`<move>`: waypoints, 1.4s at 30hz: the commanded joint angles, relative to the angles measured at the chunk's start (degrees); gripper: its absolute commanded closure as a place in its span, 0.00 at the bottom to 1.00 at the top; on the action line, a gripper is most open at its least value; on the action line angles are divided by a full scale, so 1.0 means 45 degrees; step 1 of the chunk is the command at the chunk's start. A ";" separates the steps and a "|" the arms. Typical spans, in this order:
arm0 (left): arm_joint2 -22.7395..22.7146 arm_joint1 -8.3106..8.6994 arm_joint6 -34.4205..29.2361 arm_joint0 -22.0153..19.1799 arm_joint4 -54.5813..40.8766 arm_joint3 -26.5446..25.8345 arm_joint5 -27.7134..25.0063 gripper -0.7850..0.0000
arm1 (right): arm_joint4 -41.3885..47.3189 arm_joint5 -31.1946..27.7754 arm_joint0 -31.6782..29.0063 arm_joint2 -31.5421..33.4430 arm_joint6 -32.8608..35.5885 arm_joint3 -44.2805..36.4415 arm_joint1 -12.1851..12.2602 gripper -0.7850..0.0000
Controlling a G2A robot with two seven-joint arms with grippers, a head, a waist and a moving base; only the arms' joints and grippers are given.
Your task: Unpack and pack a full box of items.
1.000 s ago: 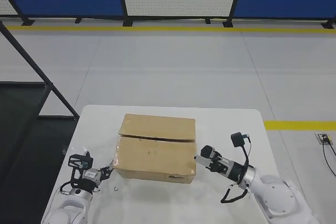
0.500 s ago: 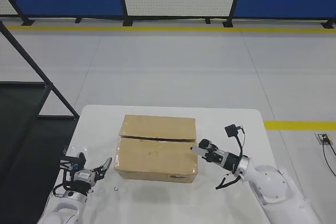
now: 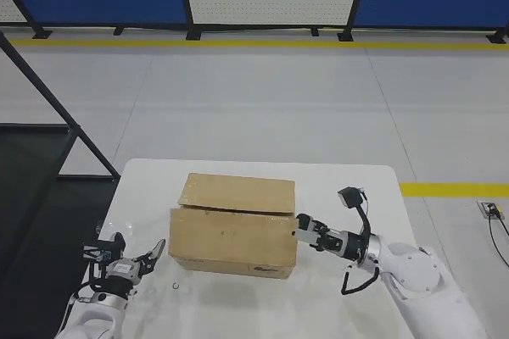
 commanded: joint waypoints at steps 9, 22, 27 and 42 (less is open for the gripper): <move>-0.0364 -0.0013 -0.0046 0.0129 -0.0654 -0.0400 -0.0262 0.00 | 0.1477 -0.1619 -0.0864 0.0609 0.2822 -0.1450 0.0358 0.00; -0.2105 0.0286 -0.0720 0.1291 -0.2349 -0.1238 -0.4838 0.00 | -0.0387 -0.1659 -0.1672 0.0242 0.3554 -0.2138 0.0635 0.00; -0.2475 0.0426 -0.1086 0.1594 -0.2088 -0.1212 -0.6410 0.00 | -0.0601 -0.1676 -0.1722 0.0101 0.3393 -0.1963 0.0689 0.00; -0.1956 0.0500 -0.1072 0.1344 -0.1071 -0.0858 -0.6078 0.00 | -0.0620 -0.1807 -0.1740 -0.0164 0.2925 -0.1733 0.0841 0.00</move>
